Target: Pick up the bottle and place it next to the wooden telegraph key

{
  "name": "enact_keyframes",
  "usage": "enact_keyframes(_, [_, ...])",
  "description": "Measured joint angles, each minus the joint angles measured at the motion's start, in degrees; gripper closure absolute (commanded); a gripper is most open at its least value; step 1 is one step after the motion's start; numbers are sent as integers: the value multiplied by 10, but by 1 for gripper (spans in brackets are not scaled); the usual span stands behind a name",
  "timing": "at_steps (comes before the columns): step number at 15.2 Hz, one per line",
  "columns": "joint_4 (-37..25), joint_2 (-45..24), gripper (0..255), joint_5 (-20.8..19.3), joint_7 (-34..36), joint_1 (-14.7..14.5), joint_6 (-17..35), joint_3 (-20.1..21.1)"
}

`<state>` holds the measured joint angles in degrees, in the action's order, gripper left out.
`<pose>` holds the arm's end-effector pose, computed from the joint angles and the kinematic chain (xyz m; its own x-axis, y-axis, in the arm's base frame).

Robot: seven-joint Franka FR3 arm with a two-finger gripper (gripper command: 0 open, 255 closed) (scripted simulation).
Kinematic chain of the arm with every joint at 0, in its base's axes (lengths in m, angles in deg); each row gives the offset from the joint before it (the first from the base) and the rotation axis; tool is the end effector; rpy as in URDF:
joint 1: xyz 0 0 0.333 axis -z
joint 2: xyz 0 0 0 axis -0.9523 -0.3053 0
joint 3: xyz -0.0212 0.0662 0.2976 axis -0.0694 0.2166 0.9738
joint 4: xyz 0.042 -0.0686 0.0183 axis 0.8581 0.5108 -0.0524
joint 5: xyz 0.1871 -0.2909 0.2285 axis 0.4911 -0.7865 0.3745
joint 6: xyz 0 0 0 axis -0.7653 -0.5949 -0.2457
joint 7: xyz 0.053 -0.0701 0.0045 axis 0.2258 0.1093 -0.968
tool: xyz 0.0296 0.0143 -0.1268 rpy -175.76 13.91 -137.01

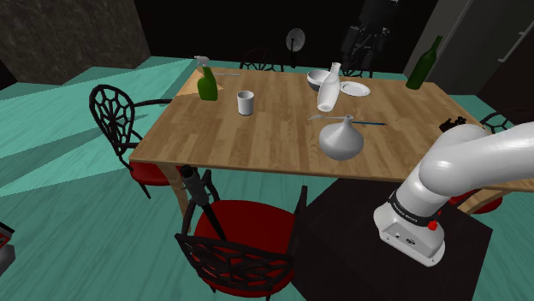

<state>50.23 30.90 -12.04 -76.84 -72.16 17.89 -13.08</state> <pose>0.3387 0.0168 0.5857 0.9908 -0.1356 0.0050 -0.1341 -0.9845 -0.1130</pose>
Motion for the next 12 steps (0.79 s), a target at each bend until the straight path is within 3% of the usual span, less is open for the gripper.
enact_keyframes(5, [-4, -32, 0, -20, -33, 9, 30, -24])
enact_keyframes(12, [-6, -113, 0, -59, -114, 27, 115, -85])
